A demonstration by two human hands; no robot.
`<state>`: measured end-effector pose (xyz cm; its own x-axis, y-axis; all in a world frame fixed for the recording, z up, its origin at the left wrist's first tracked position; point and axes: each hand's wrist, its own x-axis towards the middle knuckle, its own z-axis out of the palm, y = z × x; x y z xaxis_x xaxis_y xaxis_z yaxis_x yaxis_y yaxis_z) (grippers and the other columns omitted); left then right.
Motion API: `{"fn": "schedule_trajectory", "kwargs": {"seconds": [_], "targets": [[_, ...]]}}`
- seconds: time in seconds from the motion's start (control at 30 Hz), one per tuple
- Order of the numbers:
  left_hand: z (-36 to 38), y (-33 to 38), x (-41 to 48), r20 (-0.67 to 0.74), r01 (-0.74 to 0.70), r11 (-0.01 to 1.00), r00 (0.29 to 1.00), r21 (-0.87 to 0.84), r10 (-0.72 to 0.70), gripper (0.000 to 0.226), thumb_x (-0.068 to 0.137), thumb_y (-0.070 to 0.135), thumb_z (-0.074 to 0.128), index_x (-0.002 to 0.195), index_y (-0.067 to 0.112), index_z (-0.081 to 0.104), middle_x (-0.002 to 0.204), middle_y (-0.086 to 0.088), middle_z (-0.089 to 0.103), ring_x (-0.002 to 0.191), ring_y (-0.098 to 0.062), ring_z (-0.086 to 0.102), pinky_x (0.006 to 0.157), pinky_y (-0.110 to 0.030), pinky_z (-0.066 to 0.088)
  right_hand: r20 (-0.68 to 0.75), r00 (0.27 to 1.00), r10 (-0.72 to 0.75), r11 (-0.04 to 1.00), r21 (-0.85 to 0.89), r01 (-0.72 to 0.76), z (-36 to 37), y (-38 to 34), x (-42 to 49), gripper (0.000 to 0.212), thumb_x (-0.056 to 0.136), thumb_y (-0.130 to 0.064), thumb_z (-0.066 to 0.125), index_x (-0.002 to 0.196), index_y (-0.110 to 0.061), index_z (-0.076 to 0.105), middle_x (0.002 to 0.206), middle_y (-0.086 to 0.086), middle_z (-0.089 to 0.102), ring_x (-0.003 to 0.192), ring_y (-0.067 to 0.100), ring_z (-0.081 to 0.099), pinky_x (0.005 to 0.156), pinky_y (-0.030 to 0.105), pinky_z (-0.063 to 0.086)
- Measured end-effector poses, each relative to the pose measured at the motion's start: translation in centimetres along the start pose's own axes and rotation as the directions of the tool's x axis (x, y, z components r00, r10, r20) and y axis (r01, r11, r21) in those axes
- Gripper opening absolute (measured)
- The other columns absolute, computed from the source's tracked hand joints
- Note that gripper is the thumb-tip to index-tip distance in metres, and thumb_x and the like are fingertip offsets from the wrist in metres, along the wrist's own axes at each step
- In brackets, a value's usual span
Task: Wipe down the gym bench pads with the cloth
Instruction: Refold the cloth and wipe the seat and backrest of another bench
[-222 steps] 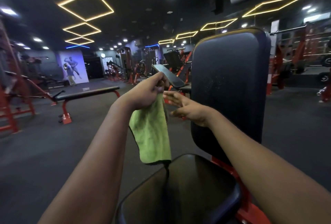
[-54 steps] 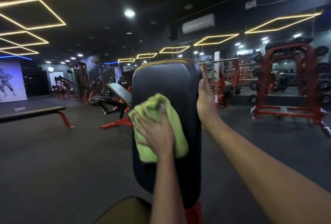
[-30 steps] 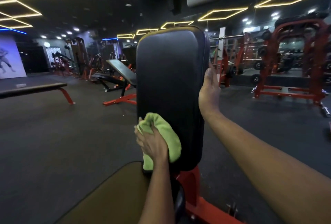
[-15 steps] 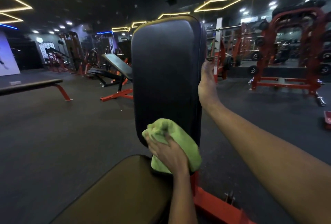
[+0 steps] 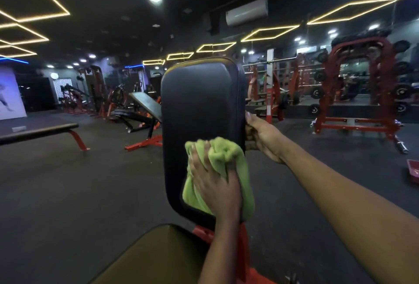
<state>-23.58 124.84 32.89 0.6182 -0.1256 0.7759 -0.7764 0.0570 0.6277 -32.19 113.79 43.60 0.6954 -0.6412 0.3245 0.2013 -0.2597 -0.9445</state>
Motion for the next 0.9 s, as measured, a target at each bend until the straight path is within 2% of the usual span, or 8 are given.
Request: {"fn": "schedule_trajectory", "kwargs": {"seconds": [0.27,0.37,0.43,0.53,0.63,0.77,0.83,0.9], "targets": [[0.6,5.1,11.3,-0.026,-0.135,0.990,0.991,-0.031,0.134,0.058,0.101,0.054,0.040,0.154,0.041,0.020,0.164,0.003,0.019,0.149,-0.021,0.022,0.114,-0.050,0.031,0.014,0.996,0.091,0.982,0.166,-0.093,-0.3,0.6,-0.6,0.037,0.110,-0.032,0.036,0.128,-0.019,0.065,0.100,0.005,0.074,0.089,0.020,0.070,0.082,0.040,0.055],[0.7,8.9,17.5,0.000,-0.312,0.948,0.950,-0.059,0.313,0.066,0.098,0.056,0.046,0.154,0.031,0.019,0.162,0.001,0.020,0.146,-0.023,0.026,0.115,-0.047,0.031,0.000,0.995,0.099,0.988,0.122,-0.098,-0.1,-0.2,-0.4,0.041,0.109,-0.033,0.035,0.133,-0.014,0.063,0.115,0.017,0.072,0.097,0.029,0.067,0.083,0.041,0.056],[1.3,11.3,19.8,0.079,-0.472,0.881,0.878,-0.028,0.473,0.062,0.090,0.054,0.054,0.141,0.025,0.034,0.151,-0.002,0.037,0.136,-0.024,0.039,0.107,-0.039,0.035,-0.022,0.996,0.090,0.992,0.090,-0.088,0.2,-0.6,-0.3,0.045,0.109,-0.033,0.035,0.136,-0.006,0.060,0.106,0.020,0.063,0.094,0.032,0.060,0.077,0.038,0.058],[2.0,12.7,21.0,0.248,-0.754,0.634,0.656,0.170,0.713,0.042,0.083,0.056,0.055,0.119,0.034,0.049,0.124,0.008,0.055,0.113,-0.019,0.052,0.086,-0.037,0.040,-0.069,0.996,0.057,0.996,0.072,-0.052,0.6,0.0,-0.2,0.047,0.109,-0.034,0.037,0.133,0.001,0.057,0.105,0.009,0.050,0.088,0.030,0.052,0.070,0.034,0.058],[1.1,11.0,25.0,0.338,-0.848,0.529,0.489,-0.033,0.804,0.038,0.085,0.057,0.058,0.116,0.035,0.058,0.115,0.012,0.061,0.103,-0.013,0.057,0.081,-0.032,0.044,-0.198,0.980,0.017,0.999,0.036,-0.010,1.7,0.6,0.0,0.042,0.109,-0.036,0.038,0.123,-0.009,0.067,0.093,0.008,0.060,0.076,0.018,0.064,0.065,0.028,0.057],[0.0,8.8,31.8,0.516,-0.471,0.876,0.778,0.101,0.359,0.054,0.086,0.066,0.048,0.121,0.029,0.067,0.118,-0.008,0.069,0.109,-0.028,0.061,0.081,-0.034,0.041,-0.416,0.908,-0.037,0.999,-0.026,0.029,4.1,0.1,0.8,0.057,0.107,-0.054,0.033,0.140,-0.018,0.061,0.142,0.006,0.061,0.134,0.026,0.053,0.116,0.047,0.039],[0.5,9.3,33.3,0.578,-0.396,0.885,0.792,0.243,0.196,0.059,0.088,0.067,0.045,0.124,0.024,0.065,0.126,-0.015,0.065,0.114,-0.032,0.057,0.081,-0.034,0.035,-0.492,0.867,-0.083,0.996,-0.016,0.086,5.1,-1.6,1.5,0.063,0.105,-0.059,0.031,0.147,-0.018,0.053,0.150,0.004,0.053,0.141,0.024,0.046,0.120,0.042,0.032],[1.1,11.2,32.1,0.628,-0.499,0.839,0.730,0.218,0.271,0.065,0.086,0.070,0.040,0.132,0.028,0.058,0.129,-0.015,0.063,0.114,-0.032,0.057,0.081,-0.035,0.036,-0.560,0.819,-0.128,0.990,-0.020,0.141,5.9,-3.4,2.1,0.063,0.106,-0.056,0.029,0.147,-0.016,0.052,0.150,0.007,0.053,0.140,0.027,0.046,0.117,0.038,0.033]]}}
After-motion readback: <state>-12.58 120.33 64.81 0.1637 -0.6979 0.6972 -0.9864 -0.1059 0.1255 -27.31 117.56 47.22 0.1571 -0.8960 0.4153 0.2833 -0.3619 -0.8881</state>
